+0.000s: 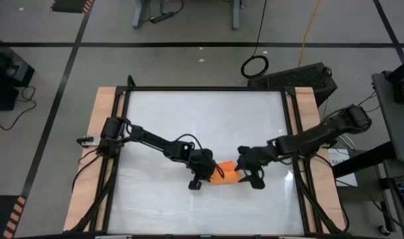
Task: Roll towel
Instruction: Roll the towel
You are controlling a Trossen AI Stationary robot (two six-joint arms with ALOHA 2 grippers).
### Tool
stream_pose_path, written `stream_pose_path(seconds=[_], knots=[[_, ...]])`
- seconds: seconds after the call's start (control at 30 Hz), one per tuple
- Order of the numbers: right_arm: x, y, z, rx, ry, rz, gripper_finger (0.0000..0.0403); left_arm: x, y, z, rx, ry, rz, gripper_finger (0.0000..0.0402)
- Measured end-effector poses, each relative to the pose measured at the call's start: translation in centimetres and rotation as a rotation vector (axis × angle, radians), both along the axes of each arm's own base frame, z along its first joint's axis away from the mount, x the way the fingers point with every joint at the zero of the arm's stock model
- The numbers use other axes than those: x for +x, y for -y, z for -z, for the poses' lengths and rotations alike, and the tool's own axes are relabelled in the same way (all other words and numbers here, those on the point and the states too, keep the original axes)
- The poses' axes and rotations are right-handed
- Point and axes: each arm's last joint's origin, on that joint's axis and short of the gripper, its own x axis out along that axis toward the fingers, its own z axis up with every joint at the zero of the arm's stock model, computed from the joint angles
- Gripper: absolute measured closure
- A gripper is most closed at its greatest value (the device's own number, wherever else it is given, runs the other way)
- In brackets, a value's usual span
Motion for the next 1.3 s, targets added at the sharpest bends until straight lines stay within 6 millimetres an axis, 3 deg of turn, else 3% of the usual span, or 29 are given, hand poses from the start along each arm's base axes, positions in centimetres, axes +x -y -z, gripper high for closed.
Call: stream_pose_path(seconds=[0.17, 0.4, 0.57, 0.97, 1.13, 1.3], knots=[[-0.6, -2.1, 0.2, -0.156, 0.068, -0.068, 0.0173, 0.1, -0.9, -0.1, -0.064, -0.012, 0.012, 0.0399], [-0.7, -4.0, 2.4, -0.343, 0.041, -0.112, 0.0185, 0.2, -1.5, -0.1, -0.102, -0.017, 0.006, 0.0398], [-0.5, -4.5, 3.4, -0.495, 0.065, -0.053, 0.0185, 0.2, -1.6, -0.1, -0.119, -0.023, 0.014, 0.0397], [0.7, -4.0, 6.2, -0.592, 0.003, -0.066, 0.0182, 0.2, -1.5, -0.3, -0.161, -0.022, 0.049, 0.0394], [1.3, -3.4, 7.2, -0.551, -0.049, -0.002, 0.0219, 0.2, -1.5, -0.4, -0.169, -0.023, 0.052, 0.0394], [1.7, -2.7, 7.5, -0.450, -0.094, 0.040, 0.0301, 0.1, -1.5, -0.4, -0.195, -0.039, 0.053, 0.0394]])
